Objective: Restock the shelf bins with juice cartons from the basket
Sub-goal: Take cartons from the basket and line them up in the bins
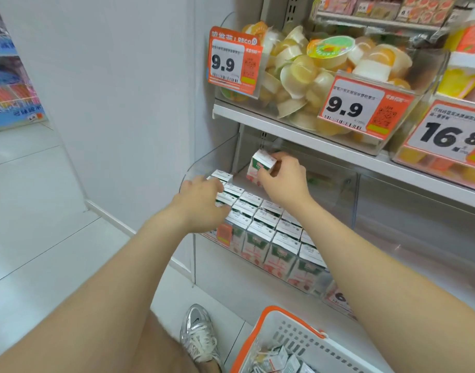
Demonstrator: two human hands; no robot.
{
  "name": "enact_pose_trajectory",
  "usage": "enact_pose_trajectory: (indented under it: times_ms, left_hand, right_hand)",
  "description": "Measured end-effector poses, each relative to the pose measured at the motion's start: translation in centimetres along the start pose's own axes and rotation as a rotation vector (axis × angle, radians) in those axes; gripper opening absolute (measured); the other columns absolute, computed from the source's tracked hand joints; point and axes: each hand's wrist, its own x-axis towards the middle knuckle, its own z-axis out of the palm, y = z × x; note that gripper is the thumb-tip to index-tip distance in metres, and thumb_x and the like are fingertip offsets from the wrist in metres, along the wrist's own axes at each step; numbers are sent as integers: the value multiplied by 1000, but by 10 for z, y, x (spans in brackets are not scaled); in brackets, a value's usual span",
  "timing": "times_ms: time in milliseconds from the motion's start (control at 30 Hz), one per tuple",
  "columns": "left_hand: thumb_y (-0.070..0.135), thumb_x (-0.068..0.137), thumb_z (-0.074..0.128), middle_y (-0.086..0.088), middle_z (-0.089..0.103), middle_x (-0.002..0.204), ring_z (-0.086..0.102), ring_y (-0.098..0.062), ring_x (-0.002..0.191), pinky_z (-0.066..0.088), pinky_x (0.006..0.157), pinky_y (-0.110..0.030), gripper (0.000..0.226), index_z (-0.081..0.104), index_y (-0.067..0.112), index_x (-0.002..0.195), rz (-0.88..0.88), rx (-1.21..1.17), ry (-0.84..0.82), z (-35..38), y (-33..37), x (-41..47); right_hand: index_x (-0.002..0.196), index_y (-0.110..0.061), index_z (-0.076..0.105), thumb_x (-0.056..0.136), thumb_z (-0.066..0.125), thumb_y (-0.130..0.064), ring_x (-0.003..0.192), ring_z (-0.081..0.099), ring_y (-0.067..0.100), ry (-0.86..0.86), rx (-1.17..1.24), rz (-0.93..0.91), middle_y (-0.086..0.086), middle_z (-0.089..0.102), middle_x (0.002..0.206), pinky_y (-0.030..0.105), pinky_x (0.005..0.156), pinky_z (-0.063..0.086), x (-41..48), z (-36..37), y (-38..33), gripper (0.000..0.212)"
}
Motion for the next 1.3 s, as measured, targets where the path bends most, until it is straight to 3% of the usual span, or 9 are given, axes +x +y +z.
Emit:
enact_pose_trajectory:
  times_ms: [100,200,467,700,833,933,1033,1133,1300]
  left_hand:
    - [52,105,41,1,11,171,3,-30,158,19,125,-53,64,19,31,162,14,120,-200,11,-6,3]
    - [58,105,39,1,2,173,-7,-27,159,16,126,-56,69,13,33,163,10,111,-202,15,-13,7]
    - [63,104,40,-2,2,173,2,-29,158,20,123,-57,71,15,30,162,-17,155,-196,13,-10,7]
    - [68,101,41,-6,26,159,23,-31,145,30,107,-52,68,32,22,150,-54,256,-103,14,-6,8]
    - [69,100,44,-7,34,154,29,-32,141,32,106,-51,69,35,19,146,-61,248,-94,11,-5,3]
    - [66,100,48,-10,37,148,32,-33,137,33,105,-49,65,38,18,144,-45,260,-34,10,4,-7]
    - [52,101,56,-11,42,135,40,-34,125,39,99,-45,48,45,16,130,34,294,117,11,29,-27]
    - [32,101,57,-8,55,121,58,-33,112,45,77,-41,28,50,17,123,175,308,195,28,59,-56]
    - [35,98,59,-4,66,114,66,-31,106,48,71,-36,21,60,23,115,357,374,-208,84,93,-108]
  right_hand:
    - [123,-16,60,99,66,-29,95,64,21,-245,-88,73,2,69,98,27,71,45,16,16,0,28]
    - [105,-17,58,97,65,-34,90,61,22,-395,-115,110,1,65,95,30,70,39,29,36,-2,21]
    - [75,-16,38,98,44,-11,65,29,21,-607,-237,157,3,35,76,36,58,23,37,41,-11,24]
    - [93,-13,54,96,38,-33,79,52,20,-685,-109,348,-3,54,91,40,77,43,35,35,-19,25]
    - [107,-16,54,103,27,-42,103,52,28,-579,-230,189,7,58,114,41,89,40,30,29,-17,38]
    - [95,-17,61,102,33,-26,98,58,32,-353,-250,-67,7,66,99,40,80,46,4,14,-17,31]
    - [123,-20,66,96,45,-24,102,63,21,-146,-215,-251,1,70,109,40,88,54,-44,-14,-20,34]
    - [108,-22,67,90,48,-24,88,60,14,-58,-186,-430,-6,64,97,39,79,53,-112,-52,-16,26]
    - [89,-26,65,84,49,-26,70,60,16,-286,-322,-350,-9,64,75,38,63,51,-224,-112,13,17]
